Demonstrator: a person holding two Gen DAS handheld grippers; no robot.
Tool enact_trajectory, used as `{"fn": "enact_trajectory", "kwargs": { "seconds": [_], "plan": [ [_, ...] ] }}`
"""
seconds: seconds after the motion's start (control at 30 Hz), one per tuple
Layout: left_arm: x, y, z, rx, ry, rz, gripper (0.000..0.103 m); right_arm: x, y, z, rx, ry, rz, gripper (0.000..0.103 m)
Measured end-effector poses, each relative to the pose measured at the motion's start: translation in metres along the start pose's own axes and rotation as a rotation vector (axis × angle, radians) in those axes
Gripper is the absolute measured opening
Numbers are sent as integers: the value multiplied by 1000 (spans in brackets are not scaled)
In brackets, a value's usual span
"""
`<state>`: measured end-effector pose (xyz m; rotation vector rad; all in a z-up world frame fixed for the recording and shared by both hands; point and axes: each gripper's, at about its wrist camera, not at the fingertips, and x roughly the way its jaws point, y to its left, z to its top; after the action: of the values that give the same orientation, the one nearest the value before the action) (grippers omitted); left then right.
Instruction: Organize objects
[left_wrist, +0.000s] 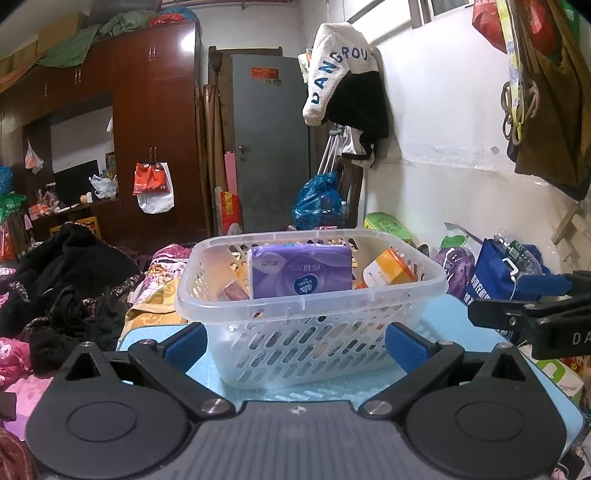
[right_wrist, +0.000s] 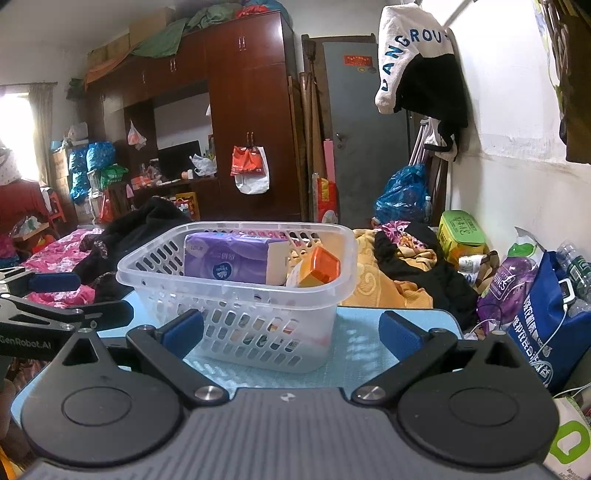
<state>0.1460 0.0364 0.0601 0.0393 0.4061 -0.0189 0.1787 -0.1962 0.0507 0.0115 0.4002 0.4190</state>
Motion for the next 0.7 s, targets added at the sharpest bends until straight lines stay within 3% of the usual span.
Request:
{"fn": "enact_trajectory", "kwargs": {
  "seconds": [0.7],
  "plan": [
    [12,0,3,1,27,7,103,1,-1,0,2,-1,-11,103]
  ]
}}
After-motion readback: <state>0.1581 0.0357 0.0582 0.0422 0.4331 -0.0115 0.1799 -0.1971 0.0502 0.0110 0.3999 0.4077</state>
